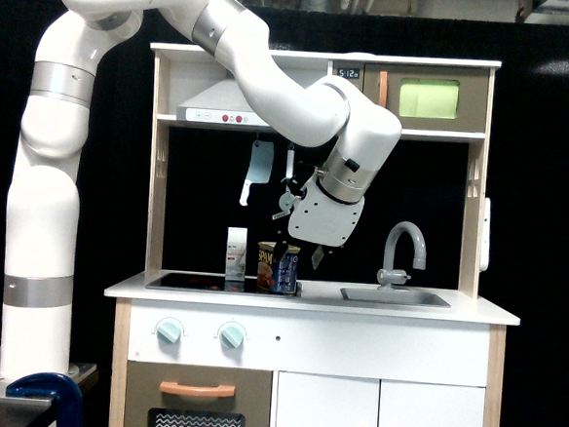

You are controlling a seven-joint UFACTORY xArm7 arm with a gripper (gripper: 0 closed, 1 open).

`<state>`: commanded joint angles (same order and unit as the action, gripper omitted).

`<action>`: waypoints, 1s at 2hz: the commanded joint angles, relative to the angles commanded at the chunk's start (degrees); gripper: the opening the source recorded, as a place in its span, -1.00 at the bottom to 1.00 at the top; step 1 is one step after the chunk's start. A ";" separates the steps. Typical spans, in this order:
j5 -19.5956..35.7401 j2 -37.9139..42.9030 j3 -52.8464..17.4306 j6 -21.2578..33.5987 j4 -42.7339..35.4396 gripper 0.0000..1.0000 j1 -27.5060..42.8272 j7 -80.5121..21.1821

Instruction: Put the canned spam into the sink

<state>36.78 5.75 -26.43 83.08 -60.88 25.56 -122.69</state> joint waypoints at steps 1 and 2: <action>1.27 -2.06 4.35 -3.19 2.35 1.00 0.56 3.46; 1.98 -4.17 7.22 -5.96 5.56 1.00 0.69 5.00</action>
<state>38.76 1.58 -19.21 77.13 -55.32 26.25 -117.69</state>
